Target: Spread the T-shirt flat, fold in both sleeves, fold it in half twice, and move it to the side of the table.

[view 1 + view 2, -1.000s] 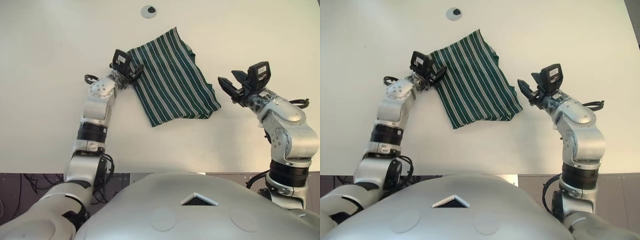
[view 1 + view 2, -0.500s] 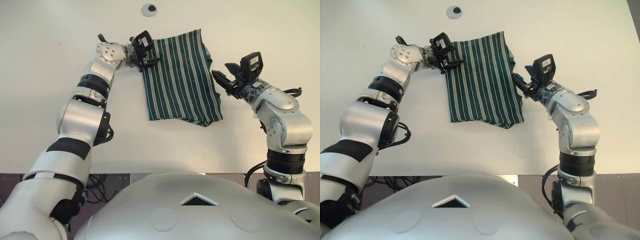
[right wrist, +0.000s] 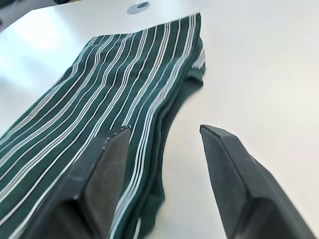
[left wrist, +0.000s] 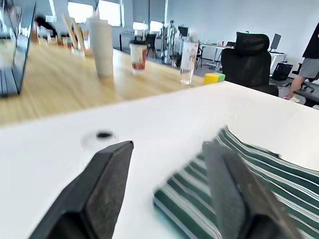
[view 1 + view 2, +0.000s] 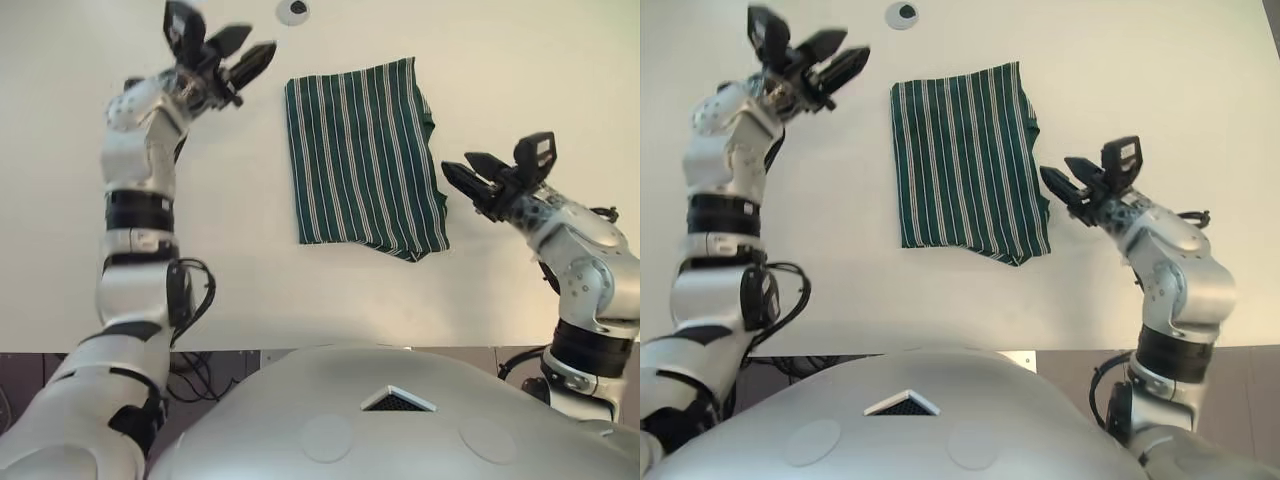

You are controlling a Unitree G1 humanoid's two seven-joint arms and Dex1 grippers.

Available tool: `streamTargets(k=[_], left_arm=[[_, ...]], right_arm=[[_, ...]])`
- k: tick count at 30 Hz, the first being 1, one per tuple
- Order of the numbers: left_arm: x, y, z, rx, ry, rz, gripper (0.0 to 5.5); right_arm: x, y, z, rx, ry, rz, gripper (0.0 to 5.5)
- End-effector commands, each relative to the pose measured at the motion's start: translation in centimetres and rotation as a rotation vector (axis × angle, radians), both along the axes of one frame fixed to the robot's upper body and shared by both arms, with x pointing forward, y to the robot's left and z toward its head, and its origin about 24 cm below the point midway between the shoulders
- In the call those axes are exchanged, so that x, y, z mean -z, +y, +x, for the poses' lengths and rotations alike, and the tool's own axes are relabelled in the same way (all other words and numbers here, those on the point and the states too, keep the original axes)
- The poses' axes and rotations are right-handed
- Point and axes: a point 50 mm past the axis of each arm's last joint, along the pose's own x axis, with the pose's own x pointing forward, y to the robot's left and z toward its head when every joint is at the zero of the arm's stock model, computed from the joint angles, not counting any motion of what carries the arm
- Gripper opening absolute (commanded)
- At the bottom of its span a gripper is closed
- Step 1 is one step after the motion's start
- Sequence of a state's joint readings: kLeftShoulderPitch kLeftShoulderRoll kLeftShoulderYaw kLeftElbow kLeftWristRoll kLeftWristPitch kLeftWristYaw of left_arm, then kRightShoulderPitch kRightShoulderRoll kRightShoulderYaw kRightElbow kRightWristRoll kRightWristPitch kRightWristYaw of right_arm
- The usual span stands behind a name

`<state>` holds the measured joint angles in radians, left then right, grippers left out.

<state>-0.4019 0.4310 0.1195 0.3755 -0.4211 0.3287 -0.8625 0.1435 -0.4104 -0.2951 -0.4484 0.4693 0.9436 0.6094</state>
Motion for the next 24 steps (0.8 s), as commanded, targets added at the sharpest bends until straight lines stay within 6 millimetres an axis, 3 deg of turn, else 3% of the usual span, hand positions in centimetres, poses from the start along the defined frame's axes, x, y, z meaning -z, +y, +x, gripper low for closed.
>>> streamTargets(k=[1, 5, 9, 16, 24], left_arm=[[-2.6, 1.9, -10.2, 0.165, 0.365, 0.015, 2.52], [-1.4, 1.3, -13.9, 0.262, 0.686, -0.092, 2.52], [0.0, 0.3, -15.2, 0.253, 0.817, -0.14, 2.52], [2.4, -0.8, -14.4, 0.104, 0.843, -0.192, 2.52], [3.8, -1.8, -13.5, 0.076, 0.866, -0.21, 2.52]], right_arm=[[-1.7, -3.6, -6.3, -0.025, 0.252, 0.046, 2.53], [-0.2, -4.2, -9.0, 0.025, 0.425, 0.156, 2.53], [0.6, -3.5, -8.4, 0.037, 0.442, 0.237, 2.53], [1.7, -2.3, -5.5, 0.051, 0.423, 0.28, 2.53], [2.9, -0.4, -4.4, 0.012, 0.444, 0.306, 2.53]])
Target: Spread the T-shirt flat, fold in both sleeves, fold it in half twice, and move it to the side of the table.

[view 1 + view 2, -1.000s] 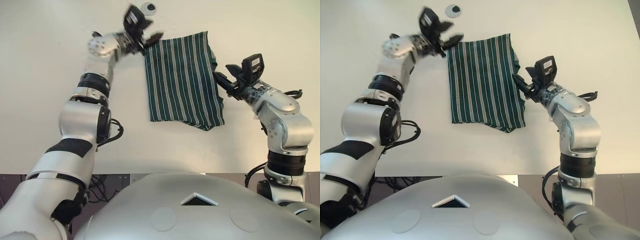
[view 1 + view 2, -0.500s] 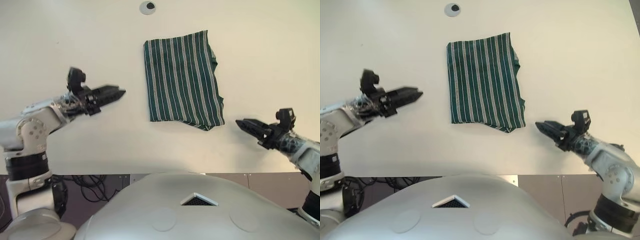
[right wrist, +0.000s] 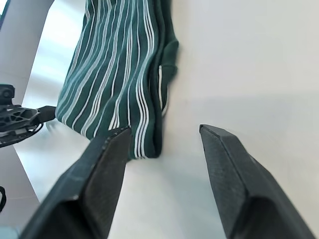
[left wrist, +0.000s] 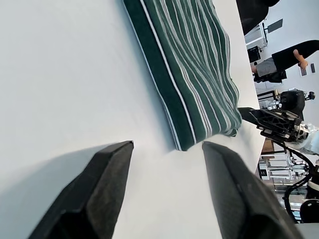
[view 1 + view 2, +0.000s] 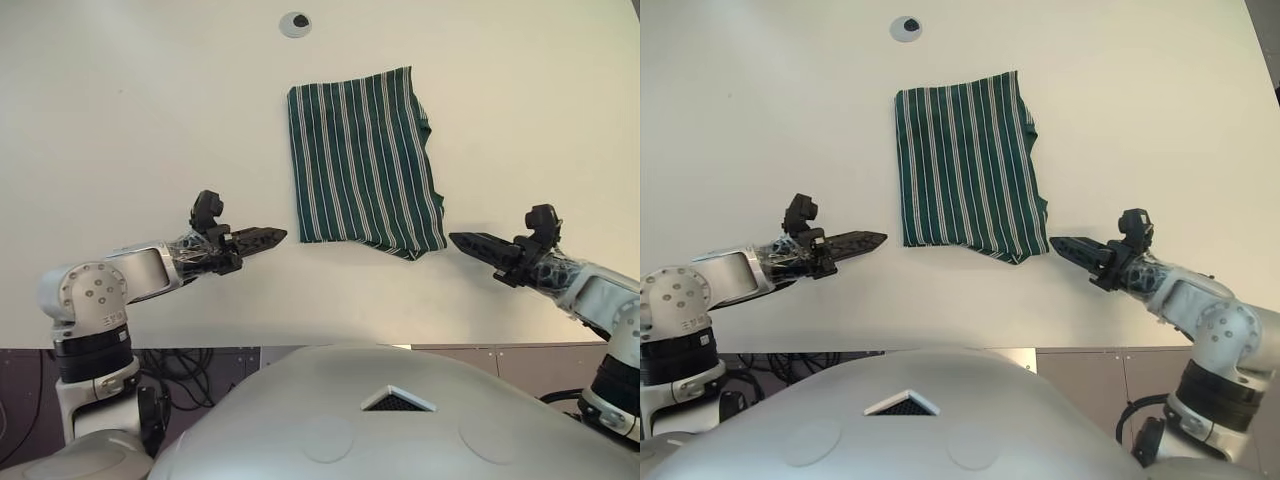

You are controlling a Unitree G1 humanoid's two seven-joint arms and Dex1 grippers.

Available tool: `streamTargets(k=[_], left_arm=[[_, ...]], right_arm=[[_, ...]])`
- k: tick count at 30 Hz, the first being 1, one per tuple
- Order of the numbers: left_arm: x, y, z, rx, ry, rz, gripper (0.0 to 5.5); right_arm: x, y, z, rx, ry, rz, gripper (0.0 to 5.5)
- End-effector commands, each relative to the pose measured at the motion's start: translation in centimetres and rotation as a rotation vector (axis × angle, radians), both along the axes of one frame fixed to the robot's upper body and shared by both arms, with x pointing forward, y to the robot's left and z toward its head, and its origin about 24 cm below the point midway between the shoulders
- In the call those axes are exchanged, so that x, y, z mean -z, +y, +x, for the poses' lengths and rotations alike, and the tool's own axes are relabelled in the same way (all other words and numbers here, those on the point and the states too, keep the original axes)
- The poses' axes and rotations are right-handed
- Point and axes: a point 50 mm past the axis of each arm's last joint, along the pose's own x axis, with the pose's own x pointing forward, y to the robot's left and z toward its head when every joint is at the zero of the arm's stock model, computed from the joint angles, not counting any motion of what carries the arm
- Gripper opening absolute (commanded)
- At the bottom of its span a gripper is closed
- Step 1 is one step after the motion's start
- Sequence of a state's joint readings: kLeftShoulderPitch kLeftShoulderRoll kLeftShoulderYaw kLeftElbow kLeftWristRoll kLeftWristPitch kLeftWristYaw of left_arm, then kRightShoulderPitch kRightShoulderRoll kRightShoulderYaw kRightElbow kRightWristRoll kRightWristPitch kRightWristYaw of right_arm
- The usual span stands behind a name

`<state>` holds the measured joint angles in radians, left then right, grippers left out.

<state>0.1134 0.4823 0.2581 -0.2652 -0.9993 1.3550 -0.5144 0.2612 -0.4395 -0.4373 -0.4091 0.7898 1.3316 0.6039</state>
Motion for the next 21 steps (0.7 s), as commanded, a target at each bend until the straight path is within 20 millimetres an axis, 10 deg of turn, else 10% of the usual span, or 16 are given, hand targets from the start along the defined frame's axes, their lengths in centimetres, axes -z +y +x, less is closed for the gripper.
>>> streamTargets(k=[1, 12, 21], left_arm=[[0.4, -0.5, 0.4, 0.022, 0.011, 0.019, 2.52], [0.8, -2.8, 1.4, 0.068, 0.023, -0.044, 2.52], [1.1, -3.1, 1.1, 0.083, 0.043, -0.056, 1.51]], right_arm=[[0.7, 0.8, 0.5, -0.015, 0.027, 0.01, 2.53], [1.8, 1.7, 0.8, -0.052, 0.062, -0.003, 2.53], [2.2, 1.8, 0.6, -0.06, 0.075, 0.002, 1.07]])
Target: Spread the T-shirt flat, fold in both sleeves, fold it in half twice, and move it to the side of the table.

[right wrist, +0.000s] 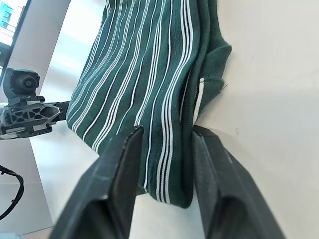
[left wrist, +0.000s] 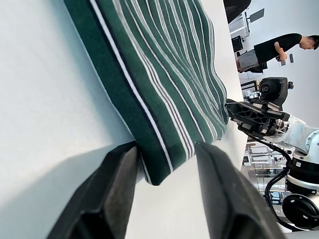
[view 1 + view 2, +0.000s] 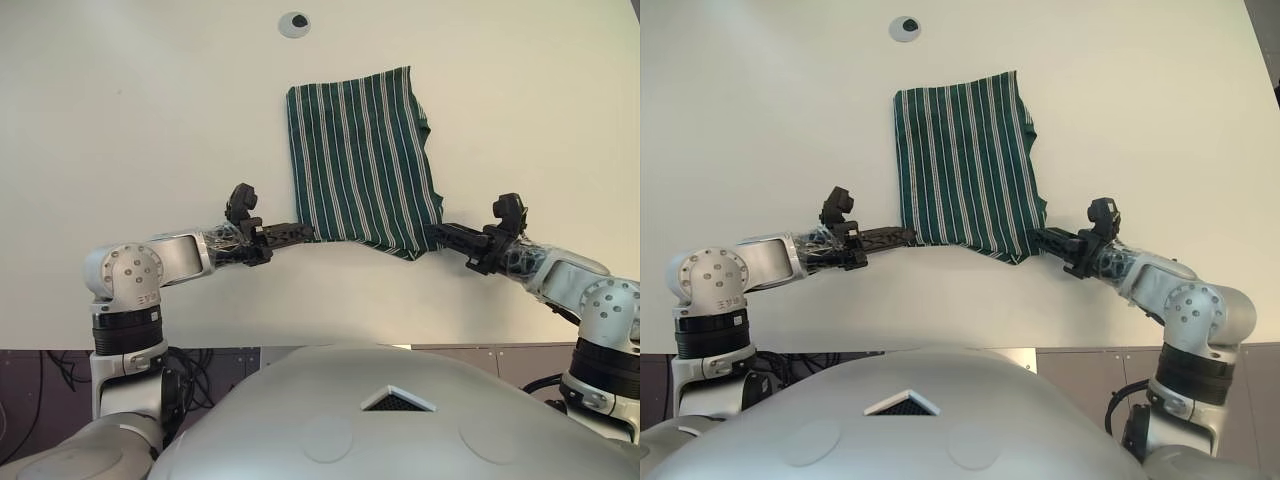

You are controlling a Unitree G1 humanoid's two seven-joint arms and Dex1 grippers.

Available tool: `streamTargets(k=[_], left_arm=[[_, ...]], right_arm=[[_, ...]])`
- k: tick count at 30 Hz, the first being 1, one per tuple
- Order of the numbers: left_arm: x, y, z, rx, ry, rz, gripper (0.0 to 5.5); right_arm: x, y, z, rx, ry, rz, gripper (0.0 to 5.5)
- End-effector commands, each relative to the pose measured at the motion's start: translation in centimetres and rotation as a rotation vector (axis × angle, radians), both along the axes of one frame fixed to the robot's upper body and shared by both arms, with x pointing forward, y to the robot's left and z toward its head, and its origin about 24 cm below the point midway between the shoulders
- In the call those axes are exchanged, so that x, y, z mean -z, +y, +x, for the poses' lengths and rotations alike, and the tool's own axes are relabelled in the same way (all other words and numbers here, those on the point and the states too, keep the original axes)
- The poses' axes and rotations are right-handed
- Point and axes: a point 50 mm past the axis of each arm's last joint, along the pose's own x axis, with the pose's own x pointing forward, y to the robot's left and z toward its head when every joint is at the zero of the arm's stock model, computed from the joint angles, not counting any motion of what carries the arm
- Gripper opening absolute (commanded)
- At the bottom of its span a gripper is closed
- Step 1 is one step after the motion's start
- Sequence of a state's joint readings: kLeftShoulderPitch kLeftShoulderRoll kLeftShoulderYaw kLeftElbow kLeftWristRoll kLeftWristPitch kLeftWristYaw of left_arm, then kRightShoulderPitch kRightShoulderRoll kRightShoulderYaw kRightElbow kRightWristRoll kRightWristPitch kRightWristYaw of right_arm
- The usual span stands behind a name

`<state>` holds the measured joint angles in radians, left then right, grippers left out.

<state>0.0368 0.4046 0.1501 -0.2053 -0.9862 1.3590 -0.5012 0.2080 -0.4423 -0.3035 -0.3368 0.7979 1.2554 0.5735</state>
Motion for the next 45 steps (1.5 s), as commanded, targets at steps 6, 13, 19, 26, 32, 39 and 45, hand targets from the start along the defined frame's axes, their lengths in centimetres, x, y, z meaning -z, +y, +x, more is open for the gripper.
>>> streamTargets(k=[6, 13, 19, 26, 32, 39, 45], left_arm=[[0.2, -0.3, 0.3, 0.018, 0.009, -0.001, 0.61], [0.0, 0.0, 0.4, 0.028, -0.004, 0.0, 0.03], [-0.6, 0.6, -0.4, 0.096, 0.021, -0.036, 0.03], [-1.7, 1.9, -1.7, 0.215, 0.081, -0.052, 0.03], [-2.9, 2.5, -1.5, 0.279, 0.082, -0.054, 0.03], [-5.2, 2.7, 2.4, 0.289, -0.009, -0.076, 0.03], [-6.2, 2.8, 6.2, 0.241, -0.081, -0.074, 0.03]], right_arm=[[1.1, -0.1, -0.7, 0.009, 0.069, -0.028, 0.16], [1.2, 0.0, -0.9, -0.008, 0.066, -0.029, 0.0], [0.8, 0.0, -1.7, -0.066, 0.071, -0.003, 0.0], [-0.3, 1.1, -4.0, -0.204, 0.113, 0.088, 0.0], [-2.7, 1.6, -2.7, -0.277, 0.042, 0.146, 0.0], [-5.5, 1.4, 2.2, -0.273, -0.082, 0.208, 0.0], [-7.2, 1.6, 6.2, -0.26, -0.15, 0.234, 0.0]])
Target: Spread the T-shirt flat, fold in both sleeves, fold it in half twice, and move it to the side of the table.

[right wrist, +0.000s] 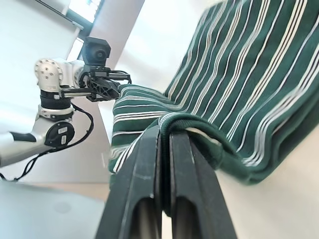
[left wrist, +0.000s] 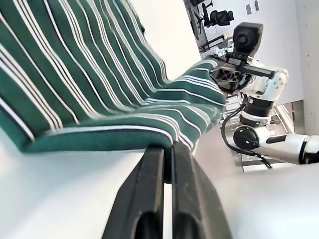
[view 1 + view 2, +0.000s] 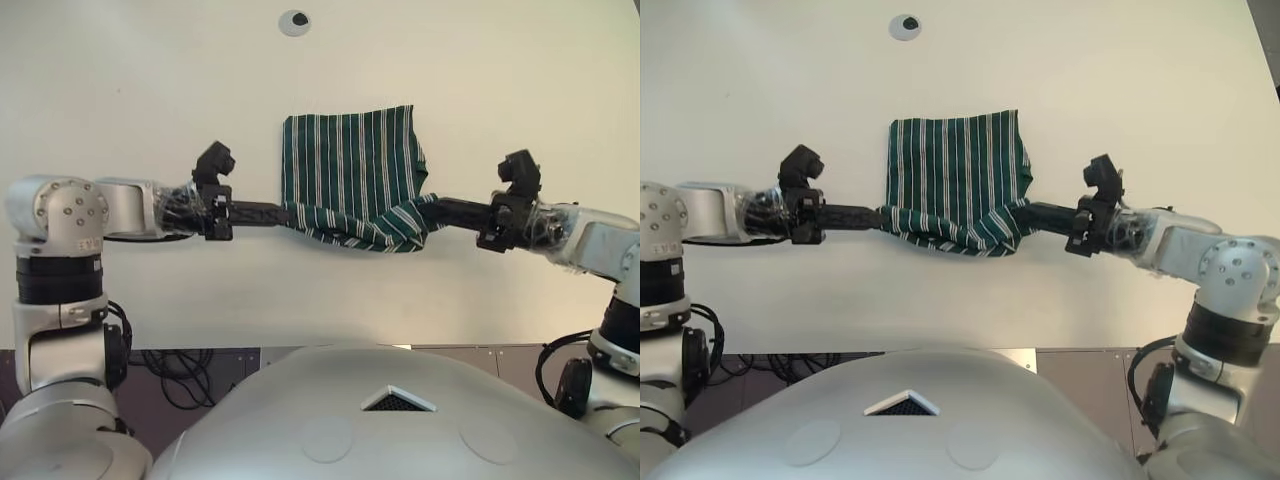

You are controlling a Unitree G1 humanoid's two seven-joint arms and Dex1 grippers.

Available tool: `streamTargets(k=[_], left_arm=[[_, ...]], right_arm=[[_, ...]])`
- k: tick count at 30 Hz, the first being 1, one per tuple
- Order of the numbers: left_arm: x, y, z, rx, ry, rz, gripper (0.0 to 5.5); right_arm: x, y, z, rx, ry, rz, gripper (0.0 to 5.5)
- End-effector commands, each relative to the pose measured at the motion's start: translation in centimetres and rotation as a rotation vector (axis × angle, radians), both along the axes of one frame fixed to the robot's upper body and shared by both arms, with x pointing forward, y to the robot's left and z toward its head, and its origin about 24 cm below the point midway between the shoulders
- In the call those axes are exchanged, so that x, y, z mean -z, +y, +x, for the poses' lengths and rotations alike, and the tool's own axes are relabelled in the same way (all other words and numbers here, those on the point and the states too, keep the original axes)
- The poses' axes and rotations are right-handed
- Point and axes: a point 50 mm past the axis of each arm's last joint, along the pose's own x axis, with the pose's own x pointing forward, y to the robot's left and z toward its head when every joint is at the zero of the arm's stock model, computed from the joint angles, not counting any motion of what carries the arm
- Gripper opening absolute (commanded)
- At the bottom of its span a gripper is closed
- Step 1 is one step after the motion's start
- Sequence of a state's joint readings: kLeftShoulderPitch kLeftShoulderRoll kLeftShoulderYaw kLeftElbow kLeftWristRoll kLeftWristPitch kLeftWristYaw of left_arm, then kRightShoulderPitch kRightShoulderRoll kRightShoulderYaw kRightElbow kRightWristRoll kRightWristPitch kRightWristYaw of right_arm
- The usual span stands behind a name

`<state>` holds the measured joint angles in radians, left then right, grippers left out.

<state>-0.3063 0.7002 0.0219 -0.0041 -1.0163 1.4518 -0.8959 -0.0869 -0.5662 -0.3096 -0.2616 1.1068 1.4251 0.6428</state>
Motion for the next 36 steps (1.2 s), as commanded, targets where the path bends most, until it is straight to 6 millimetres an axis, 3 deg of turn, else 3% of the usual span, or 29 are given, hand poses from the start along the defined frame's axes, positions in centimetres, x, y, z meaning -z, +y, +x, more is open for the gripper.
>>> streamTargets(k=[1, 6, 10, 16, 21, 23, 27, 32, 36], left_arm=[[-0.5, 0.3, 2.3, -0.042, -0.047, 0.014, 0.03], [-0.4, -0.1, 5.5, -0.1, -0.1, 0.007, 0.03], [0.5, -0.8, 7.1, -0.125, -0.111, 0.012, 0.03], [2.1, -2.2, 9.2, -0.196, -0.13, 0.025, 0.03], [3.8, -1.9, 10.1, -0.322, -0.14, 0.082, 0.03], [4.3, -1.8, 10.4, -0.381, -0.173, 0.097, 0.0], [5.0, -2.2, 10.7, -0.499, -0.148, 0.058, 0.66], [4.2, -2.9, 11.8, -0.64, -0.209, -0.021, 1.39], [0.8, -2.1, 12.9, -0.847, -0.327, -0.238, 1.68]], right_arm=[[-1.1, 0.4, 2.9, -0.002, -0.038, 0.0, 0.0], [-0.7, 0.8, 6.6, 0.05, -0.033, 0.015, 0.0], [1.4, 1.4, 8.3, 0.072, 0.017, -0.028, 0.0], [3.9, 2.4, 9.7, 0.115, -0.022, -0.079, 0.0], [4.4, 1.4, 10.0, 0.197, -0.046, -0.05, 0.0], [4.3, 1.6, 9.9, 0.198, -0.049, -0.02, 0.44], [4.8, 0.6, 9.9, 0.291, -0.041, 0.002, 1.05], [5.4, -1.5, 10.1, 0.447, -0.101, -0.076, 1.86], [3.6, -1.7, 10.1, 0.5, -0.316, -0.08, 1.9]])
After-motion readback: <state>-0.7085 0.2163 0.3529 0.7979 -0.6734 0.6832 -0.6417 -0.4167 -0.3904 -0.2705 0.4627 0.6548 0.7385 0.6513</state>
